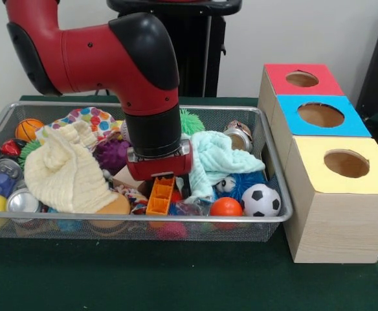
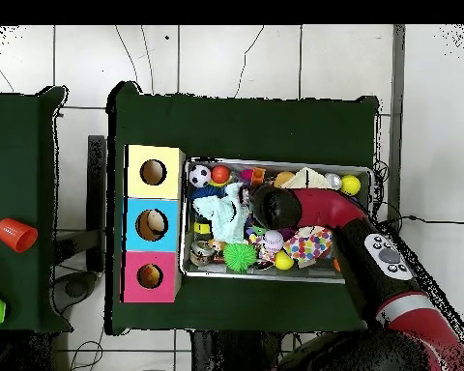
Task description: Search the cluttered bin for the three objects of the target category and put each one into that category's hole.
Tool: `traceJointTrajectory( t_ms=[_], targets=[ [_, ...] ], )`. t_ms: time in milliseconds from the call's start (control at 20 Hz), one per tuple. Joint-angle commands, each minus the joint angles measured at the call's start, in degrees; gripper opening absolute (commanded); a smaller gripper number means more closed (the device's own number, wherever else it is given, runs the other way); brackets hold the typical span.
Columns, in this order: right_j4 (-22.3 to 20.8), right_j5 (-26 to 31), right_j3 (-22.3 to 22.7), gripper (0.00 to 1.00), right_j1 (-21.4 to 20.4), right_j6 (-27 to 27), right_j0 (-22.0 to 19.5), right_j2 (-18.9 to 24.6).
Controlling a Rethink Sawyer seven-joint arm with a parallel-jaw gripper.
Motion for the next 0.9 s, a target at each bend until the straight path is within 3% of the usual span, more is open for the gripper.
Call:
traceJointTrajectory(
  t_ms=[50, 200, 400, 750, 800, 900],
  targets=[
    [-2.2, 8.6, 3.8, 1.0, -2.2, -9.6, 1.0, 2.3],
    [0.4, 12.7, 6.2, 1.0, -8.0, -10.0, 0.0, 3.6],
    [1.6, 13.8, 7.4, 1.0, -13.0, -9.0, -0.5, 4.4],
    [1.6, 12.6, 8.0, 1.0, -14.4, -8.0, -1.1, 5.3],
    [2.3, 13.4, 8.2, 0.0, -14.1, -7.8, -1.4, 5.5],
    [2.7, 13.7, 8.3, 0.0, -13.7, -8.4, -1.9, 6.0]
  ],
)
